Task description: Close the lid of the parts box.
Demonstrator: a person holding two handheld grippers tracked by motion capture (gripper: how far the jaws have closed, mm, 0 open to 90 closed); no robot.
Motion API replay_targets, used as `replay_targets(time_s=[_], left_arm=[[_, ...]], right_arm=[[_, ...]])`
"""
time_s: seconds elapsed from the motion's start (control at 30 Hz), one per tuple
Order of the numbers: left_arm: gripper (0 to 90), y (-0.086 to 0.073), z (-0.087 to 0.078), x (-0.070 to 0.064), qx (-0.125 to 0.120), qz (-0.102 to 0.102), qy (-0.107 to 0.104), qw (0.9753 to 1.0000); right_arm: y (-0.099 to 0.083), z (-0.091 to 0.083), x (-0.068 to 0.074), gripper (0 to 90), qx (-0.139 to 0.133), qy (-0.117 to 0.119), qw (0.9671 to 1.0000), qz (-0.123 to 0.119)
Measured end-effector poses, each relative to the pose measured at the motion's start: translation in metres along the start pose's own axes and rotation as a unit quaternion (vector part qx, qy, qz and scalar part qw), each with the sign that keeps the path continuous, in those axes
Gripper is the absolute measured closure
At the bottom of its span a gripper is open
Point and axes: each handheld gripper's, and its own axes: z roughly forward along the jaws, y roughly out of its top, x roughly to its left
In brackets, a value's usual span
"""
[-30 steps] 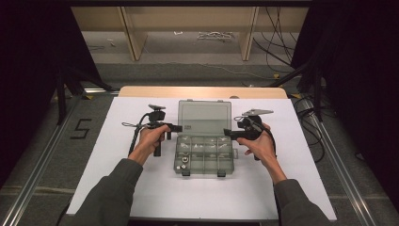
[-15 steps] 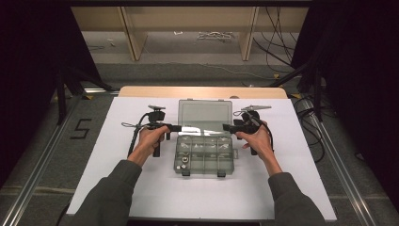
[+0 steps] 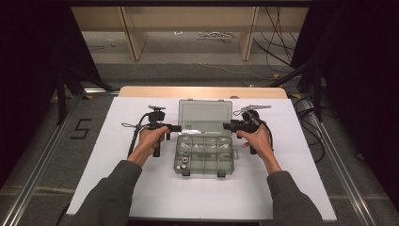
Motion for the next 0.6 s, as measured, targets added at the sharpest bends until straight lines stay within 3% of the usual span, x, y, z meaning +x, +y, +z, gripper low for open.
replay_targets(time_s=[0.13,0.33,0.47,0.6], left_arm=[[82.8,0.0000,-0.0001,-0.0001,-0.002,0.002,0.001,1.0000],[83.1,-0.0001,-0.0005,-0.0005,-0.002,0.006,0.004,1.0000],[83.0,-0.0002,-0.0012,0.0000,0.001,0.015,0.005,0.9999],[81.7,0.0000,-0.0011,0.0005,0.004,0.028,0.003,0.9996]], right_arm=[[-0.0001,0.0013,-0.0016,55.2,-0.005,0.003,0.9999,0.015],[-0.0010,0.0010,-0.0060,62.8,-0.007,0.012,0.9998,0.016],[-0.0018,-0.0005,-0.0085,65.6,-0.016,0.025,0.9989,0.037],[-0.0018,-0.0022,-0.0093,67.2,-0.019,0.028,0.9990,0.030]])
